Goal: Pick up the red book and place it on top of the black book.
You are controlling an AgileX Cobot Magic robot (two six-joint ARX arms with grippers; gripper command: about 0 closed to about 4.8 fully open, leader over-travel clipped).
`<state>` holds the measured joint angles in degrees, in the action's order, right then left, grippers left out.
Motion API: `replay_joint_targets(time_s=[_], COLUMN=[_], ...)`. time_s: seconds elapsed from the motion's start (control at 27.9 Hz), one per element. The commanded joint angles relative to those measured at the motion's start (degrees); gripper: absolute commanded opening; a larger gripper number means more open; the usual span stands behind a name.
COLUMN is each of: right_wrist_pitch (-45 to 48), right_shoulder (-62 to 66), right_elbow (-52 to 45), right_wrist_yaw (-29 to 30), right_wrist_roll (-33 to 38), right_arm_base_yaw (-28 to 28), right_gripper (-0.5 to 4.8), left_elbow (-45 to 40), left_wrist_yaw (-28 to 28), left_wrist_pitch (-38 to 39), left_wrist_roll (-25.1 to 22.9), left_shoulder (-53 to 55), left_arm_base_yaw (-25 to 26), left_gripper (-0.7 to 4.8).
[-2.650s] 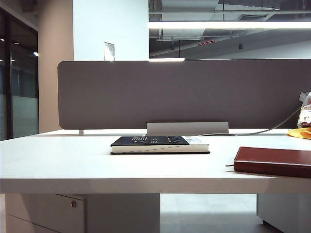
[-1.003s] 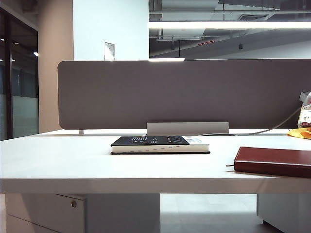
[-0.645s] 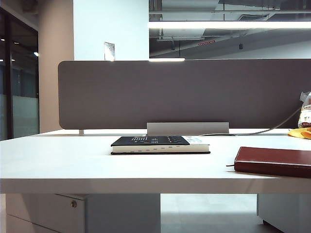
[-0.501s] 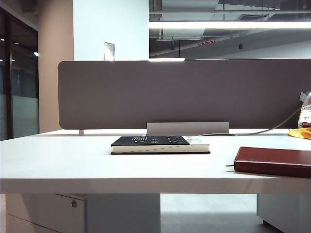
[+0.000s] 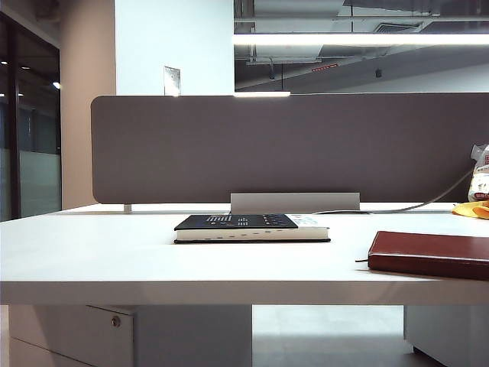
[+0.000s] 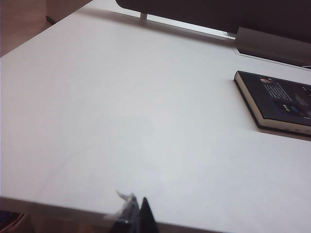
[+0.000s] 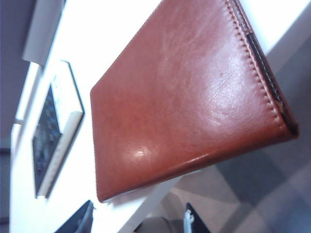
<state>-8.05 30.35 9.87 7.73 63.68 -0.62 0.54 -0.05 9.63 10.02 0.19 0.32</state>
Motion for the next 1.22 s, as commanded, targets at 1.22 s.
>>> replay_joint_targets(time_s=[1.22], right_wrist_pitch=[3.98], right_shoulder=[9.75], right_elbow=[-4.61], right_wrist_yaw=[-4.09], right_wrist_roll=[5.33], right_arm_base_yaw=[1.90], right_gripper=[3.43], left_elbow=[-0.13], left_wrist_yaw=[0.31], left_wrist_pitch=[1.01], left_wrist_roll=[-0.13], left_shoulder=[0.02], left_arm_base_yaw=[-0.09], left_gripper=[-0.06])
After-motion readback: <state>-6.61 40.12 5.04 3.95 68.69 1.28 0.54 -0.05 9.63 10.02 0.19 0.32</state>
